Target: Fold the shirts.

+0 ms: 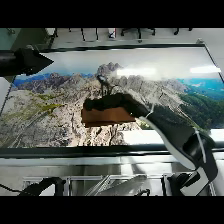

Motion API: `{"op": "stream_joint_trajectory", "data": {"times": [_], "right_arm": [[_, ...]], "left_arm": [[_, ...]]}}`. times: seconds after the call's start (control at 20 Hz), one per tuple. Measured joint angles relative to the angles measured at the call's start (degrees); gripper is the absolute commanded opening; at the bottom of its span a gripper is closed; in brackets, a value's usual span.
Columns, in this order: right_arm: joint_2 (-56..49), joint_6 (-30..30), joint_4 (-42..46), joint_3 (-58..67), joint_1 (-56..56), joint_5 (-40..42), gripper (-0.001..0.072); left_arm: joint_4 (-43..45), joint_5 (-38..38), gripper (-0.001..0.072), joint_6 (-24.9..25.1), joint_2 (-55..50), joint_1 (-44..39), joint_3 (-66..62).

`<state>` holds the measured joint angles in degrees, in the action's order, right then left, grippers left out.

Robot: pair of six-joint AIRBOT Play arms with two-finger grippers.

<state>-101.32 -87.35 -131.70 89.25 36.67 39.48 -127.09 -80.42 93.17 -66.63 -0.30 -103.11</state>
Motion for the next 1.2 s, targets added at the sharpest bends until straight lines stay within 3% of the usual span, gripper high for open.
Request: {"op": "stream_joint_trajectory", "data": {"times": [0.4, 0.6, 1.0, 1.05, 1.1, 1.15, 1.2], "right_arm": [[7.0, 0.3, 9.6, -2.0, -26.1, 28.9, 0.0714], [3.4, -3.0, 10.7, -4.3, -30.2, 32.8, 0.0712], [-7.4, -10.7, -1.8, -5.1, -30.1, 33.3, 0.0702], [-8.0, -11.1, -3.0, -5.1, -29.7, 33.2, 0.0569], [-8.4, -11.5, -3.6, -5.1, -29.3, 32.5, 0.0271], [-8.9, -11.9, -3.4, -5.1, -29.0, 31.7, 0.0032], [-9.2, -12.2, -3.9, -5.2, -28.7, 30.8, 0.0020]], "left_arm": [[0.0, -1.8, 0.0016, 0.4, 0.6, 0.1, 0.0], [0.0, -2.0, 0.0016, 0.4, 0.6, 0.1, 0.0], [0.0, -2.1, 0.0016, 0.5, 0.6, 0.1, 0.0], [0.0, -2.1, 0.0016, 0.5, 0.6, 0.1, 0.0], [0.0, -2.1, 0.0017, 0.5, 0.6, 0.1, 0.0], [0.0, -2.1, 0.0016, 0.5, 0.6, 0.1, 0.0], [0.0, -2.1, 0.0017, 0.5, 0.6, 0.1, 0.0]]}}
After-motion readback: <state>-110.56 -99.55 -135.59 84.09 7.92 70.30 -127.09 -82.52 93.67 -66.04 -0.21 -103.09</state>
